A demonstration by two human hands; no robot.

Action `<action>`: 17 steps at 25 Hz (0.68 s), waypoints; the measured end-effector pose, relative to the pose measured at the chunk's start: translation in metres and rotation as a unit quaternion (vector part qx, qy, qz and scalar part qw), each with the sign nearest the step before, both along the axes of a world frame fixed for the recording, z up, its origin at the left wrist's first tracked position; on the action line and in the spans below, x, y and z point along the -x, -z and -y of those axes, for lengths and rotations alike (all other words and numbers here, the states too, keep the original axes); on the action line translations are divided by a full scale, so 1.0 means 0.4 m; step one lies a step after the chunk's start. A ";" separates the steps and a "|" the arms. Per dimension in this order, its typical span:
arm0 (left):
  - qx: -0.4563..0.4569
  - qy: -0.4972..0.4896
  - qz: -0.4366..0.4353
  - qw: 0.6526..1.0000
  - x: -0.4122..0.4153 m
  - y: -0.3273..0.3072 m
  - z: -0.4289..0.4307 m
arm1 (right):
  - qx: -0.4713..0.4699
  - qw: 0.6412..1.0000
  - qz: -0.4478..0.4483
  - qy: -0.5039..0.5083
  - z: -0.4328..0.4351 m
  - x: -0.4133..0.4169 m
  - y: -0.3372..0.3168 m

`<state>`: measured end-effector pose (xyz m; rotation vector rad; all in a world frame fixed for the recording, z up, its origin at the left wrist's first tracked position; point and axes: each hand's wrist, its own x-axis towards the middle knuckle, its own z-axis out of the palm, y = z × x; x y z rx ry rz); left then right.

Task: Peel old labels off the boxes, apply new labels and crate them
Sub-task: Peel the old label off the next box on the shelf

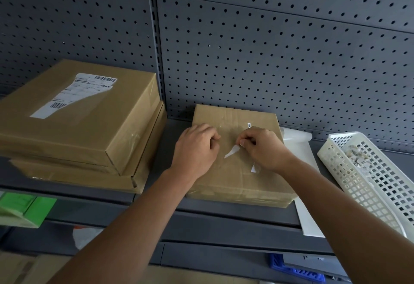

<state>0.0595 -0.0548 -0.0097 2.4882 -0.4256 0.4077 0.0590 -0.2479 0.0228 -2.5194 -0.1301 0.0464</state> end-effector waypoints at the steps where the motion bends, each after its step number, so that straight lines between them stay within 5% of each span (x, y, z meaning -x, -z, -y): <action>1: 0.000 -0.001 -0.002 1.000 0.000 0.000 0.000 | 0.004 1.000 -0.010 -0.003 0.004 -0.002 -0.003; 5: 0.003 0.003 -0.004 1.000 0.000 -0.004 0.002 | -0.072 0.997 -0.021 0.029 0.025 0.003 -0.002; 11: 0.000 0.002 -0.003 1.000 0.000 -0.002 -0.001 | 0.009 1.000 0.018 -0.003 0.001 -0.001 0.005; 17: 0.003 0.004 0.001 1.000 0.001 -0.004 0.002 | -0.067 0.997 0.002 0.040 0.020 0.007 0.005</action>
